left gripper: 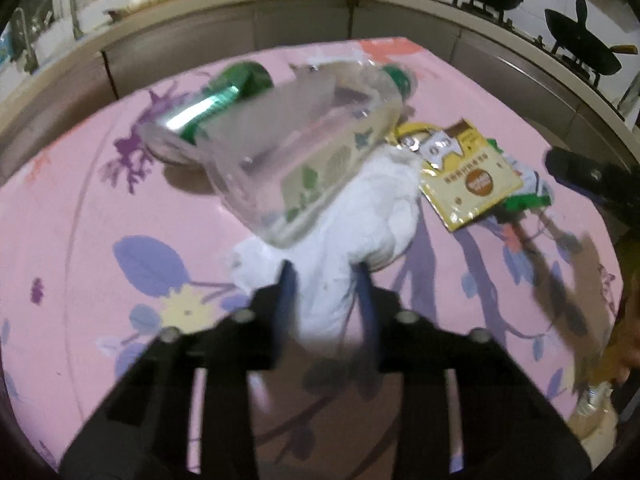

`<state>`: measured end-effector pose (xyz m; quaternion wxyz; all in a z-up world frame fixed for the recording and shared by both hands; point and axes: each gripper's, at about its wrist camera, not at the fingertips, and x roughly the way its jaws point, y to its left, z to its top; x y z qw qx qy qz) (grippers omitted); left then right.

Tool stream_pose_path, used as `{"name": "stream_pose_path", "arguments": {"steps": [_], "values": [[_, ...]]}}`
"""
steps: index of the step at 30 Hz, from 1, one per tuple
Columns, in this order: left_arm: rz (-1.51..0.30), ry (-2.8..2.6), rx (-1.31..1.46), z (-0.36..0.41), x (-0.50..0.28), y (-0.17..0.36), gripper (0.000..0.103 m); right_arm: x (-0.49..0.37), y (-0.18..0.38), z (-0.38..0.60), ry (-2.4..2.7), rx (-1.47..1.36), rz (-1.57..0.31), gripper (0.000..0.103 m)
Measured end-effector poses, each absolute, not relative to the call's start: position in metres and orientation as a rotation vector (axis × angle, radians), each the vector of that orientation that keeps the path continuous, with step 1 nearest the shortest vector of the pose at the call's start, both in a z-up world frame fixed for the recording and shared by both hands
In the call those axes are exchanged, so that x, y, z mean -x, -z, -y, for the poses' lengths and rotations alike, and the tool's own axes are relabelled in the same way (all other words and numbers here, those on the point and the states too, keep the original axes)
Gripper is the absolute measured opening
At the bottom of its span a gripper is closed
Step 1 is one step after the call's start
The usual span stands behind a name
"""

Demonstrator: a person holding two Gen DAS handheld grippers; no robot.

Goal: Collect trash
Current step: 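Grasp the white tissue with the left gripper while the right grasps the clear bottle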

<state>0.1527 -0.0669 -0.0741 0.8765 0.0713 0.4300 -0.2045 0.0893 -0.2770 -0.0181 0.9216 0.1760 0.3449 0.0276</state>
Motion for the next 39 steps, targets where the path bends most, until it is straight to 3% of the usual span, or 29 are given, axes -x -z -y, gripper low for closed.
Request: {"name": "stream_pose_path", "arguments": {"steps": [1, 4, 7, 8, 14, 20, 26, 31, 33, 34, 36, 37, 39], "values": [[-0.907, 0.436, -0.146, 0.065, -0.153, 0.075, 0.007, -0.098, 0.019, 0.277, -0.069, -0.36, -0.718, 0.051], [-0.919, 0.449, -0.111, 0.056, -0.15, 0.071, 0.003, -0.119, 0.023, 0.269, -0.107, -0.327, -0.753, 0.049], [-0.905, 0.478, -0.072, 0.047, -0.141, 0.06, 0.003, -0.13, 0.033, 0.261, -0.176, -0.34, -0.818, 0.007], [-0.9, 0.5, -0.047, 0.041, -0.135, 0.053, 0.003, -0.127, 0.032, 0.26, -0.197, -0.354, -0.812, 0.003], [-0.854, 0.552, 0.016, 0.03, -0.111, 0.022, 0.003, -0.081, 0.005, 0.26, -0.288, -0.416, -0.682, 0.0], [-0.814, 0.614, -0.019, 0.068, -0.11, -0.009, 0.003, -0.047, -0.016, 0.305, -0.205, -0.465, -0.558, 0.0], [-0.795, 0.67, -0.077, 0.125, -0.116, -0.018, 0.003, -0.036, -0.005, 0.34, -0.241, -0.571, -0.567, 0.0], [-0.836, 0.644, -0.073, 0.128, -0.12, -0.007, 0.003, -0.038, 0.028, 0.356, -0.309, -0.764, -0.61, 0.0], [-0.859, 0.624, -0.066, 0.119, -0.12, 0.001, 0.003, -0.04, 0.043, 0.358, -0.332, -0.838, -0.655, 0.003], [-0.868, 0.615, -0.064, 0.114, -0.119, 0.004, 0.003, -0.042, 0.052, 0.354, -0.352, -0.86, -0.68, 0.01], [-0.899, 0.591, -0.055, 0.098, -0.117, 0.015, 0.003, -0.041, 0.057, 0.346, -0.357, -0.862, -0.689, 0.041], [-0.909, 0.581, -0.055, 0.09, -0.115, 0.019, 0.003, -0.04, 0.059, 0.34, -0.357, -0.859, -0.685, 0.07], [-0.922, 0.563, -0.057, 0.074, -0.112, 0.024, 0.003, -0.037, 0.06, 0.331, -0.365, -0.842, -0.683, 0.076]]}}
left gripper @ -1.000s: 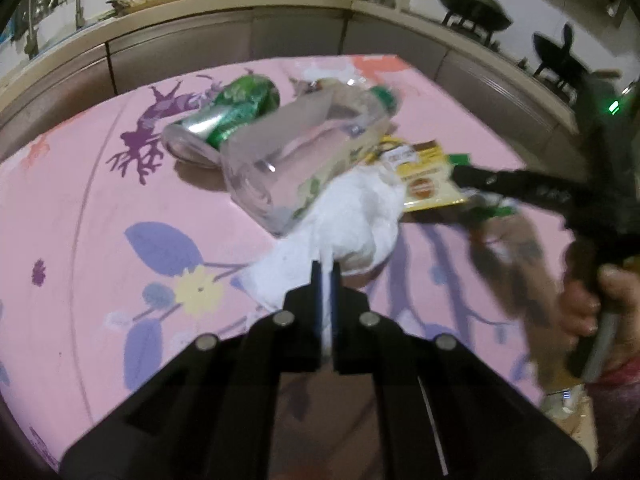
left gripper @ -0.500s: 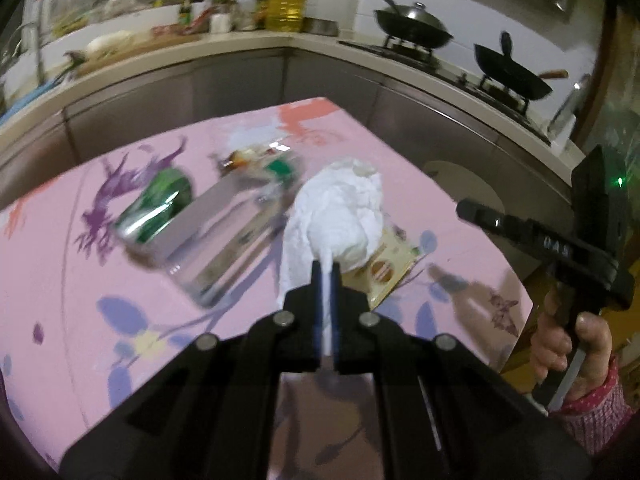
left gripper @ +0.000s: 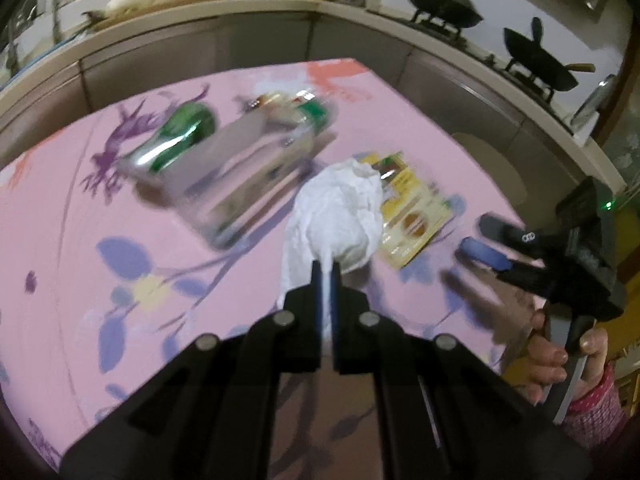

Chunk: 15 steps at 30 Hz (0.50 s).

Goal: Collect trash
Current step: 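Grasp the white tissue with the left gripper while the right grasps the clear bottle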

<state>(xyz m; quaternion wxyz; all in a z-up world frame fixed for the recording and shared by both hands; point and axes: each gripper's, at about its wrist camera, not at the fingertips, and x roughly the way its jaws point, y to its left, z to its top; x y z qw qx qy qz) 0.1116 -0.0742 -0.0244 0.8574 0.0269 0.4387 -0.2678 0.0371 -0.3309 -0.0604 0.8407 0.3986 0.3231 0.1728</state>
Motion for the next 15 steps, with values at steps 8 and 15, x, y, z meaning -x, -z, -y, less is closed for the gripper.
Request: {"name": "stream_pose_path", "arguments": {"steps": [8, 15], "values": [[-0.893, 0.523, 0.023, 0.015, -0.106, 0.021, 0.003, -0.059, 0.063, 0.298, -0.303, -0.685, -0.775, 0.063], [-0.818, 0.529, 0.088, -0.024, -0.104, 0.006, 0.003, -0.033, 0.028, 0.293, -0.164, -0.603, -0.644, 0.063]]}}
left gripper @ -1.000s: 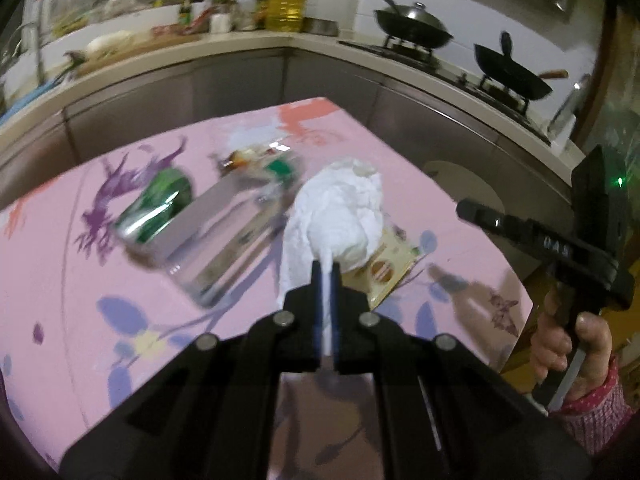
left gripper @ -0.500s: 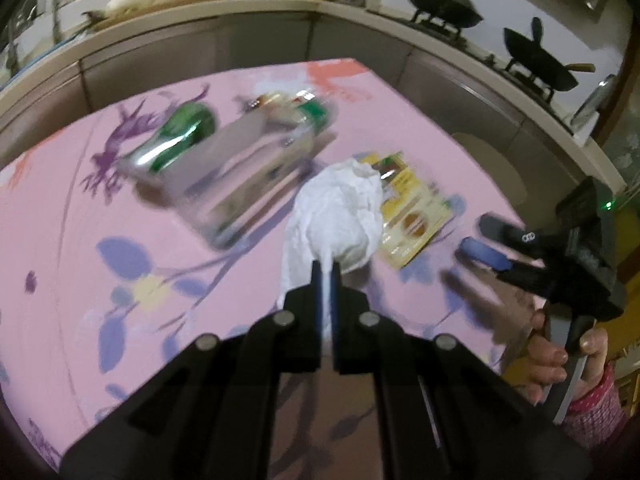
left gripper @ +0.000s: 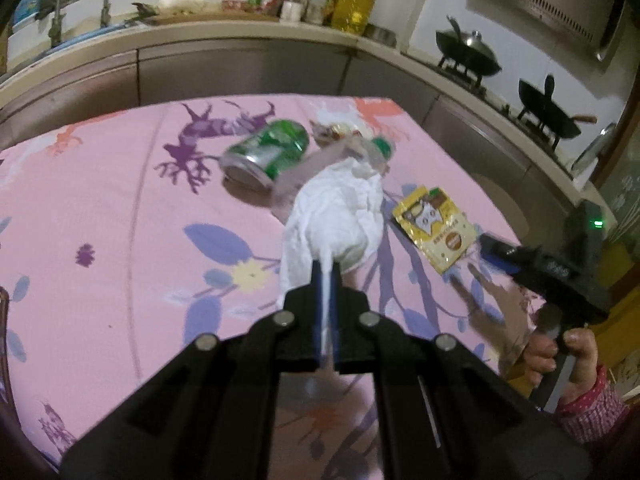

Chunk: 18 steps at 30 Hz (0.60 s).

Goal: Collect trash
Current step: 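Grasp the white tissue with the left gripper while the right grasps the clear bottle, then carry the tissue and clear bottle to the beige bin and release both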

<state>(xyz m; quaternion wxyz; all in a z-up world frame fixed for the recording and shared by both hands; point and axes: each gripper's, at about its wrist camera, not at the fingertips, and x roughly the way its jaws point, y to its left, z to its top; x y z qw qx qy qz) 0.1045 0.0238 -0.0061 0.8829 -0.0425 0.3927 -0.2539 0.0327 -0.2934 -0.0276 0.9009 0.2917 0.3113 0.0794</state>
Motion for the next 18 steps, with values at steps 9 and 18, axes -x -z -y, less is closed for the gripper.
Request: {"name": "stream_pose_path", "arguments": {"steps": [9, 18], "values": [[-0.774, 0.536, 0.166, -0.054, -0.11, 0.009, 0.003, -0.16, -0.005, 0.295, -0.222, -0.849, -0.796, 0.063], [-0.748, 0.537, 0.193, -0.066, -0.111, 0.007, 0.003, -0.263, 0.043, 0.273, -0.089, -0.907, -1.082, 0.061]]}}
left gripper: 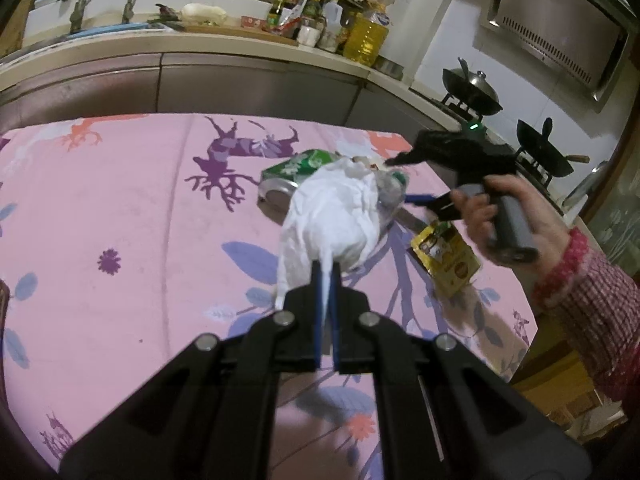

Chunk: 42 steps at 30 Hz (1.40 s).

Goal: Collect trash
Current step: 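Carry the tissue and clear bottle to the beige bin and release both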

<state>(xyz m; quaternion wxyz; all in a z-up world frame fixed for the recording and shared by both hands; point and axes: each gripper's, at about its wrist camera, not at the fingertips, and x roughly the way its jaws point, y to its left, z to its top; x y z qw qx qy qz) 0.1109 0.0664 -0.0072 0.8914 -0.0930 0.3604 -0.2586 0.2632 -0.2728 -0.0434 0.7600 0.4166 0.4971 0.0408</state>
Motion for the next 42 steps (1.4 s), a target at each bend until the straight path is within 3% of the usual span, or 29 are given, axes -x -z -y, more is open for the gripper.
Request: {"name": "stream_pose_path", "arguments": {"steps": [1, 5, 14, 21, 28, 34, 42], "values": [[-0.747, 0.536, 0.194, -0.067, -0.112, 0.007, 0.003, -0.263, 0.049, 0.272, -0.095, -0.923, -1.086, 0.046], [-0.748, 0.53, 0.184, -0.064, -0.112, 0.005, 0.003, -0.248, 0.044, 0.272, -0.15, -0.939, -1.037, 0.04], [-0.729, 0.572, 0.129, -0.026, -0.123, -0.025, 0.003, -0.175, -0.068, 0.306, -0.275, -0.851, -0.698, 0.038], [-0.7, 0.704, 0.032, 0.072, -0.144, -0.065, 0.003, -0.108, -0.132, 0.409, -0.086, -0.733, -0.401, 0.038], [-0.775, 0.927, -0.05, 0.234, -0.172, -0.07, 0.003, -0.055, -0.12, 0.521, 0.208, -0.616, -0.307, 0.038], [-0.893, 1.049, -0.116, 0.367, -0.189, -0.039, 0.003, -0.047, -0.082, 0.582, 0.37, -0.55, -0.321, 0.038], [-1.036, 1.061, -0.155, 0.448, -0.205, 0.022, 0.003, -0.062, -0.021, 0.618, 0.423, -0.533, -0.41, 0.038]]}}
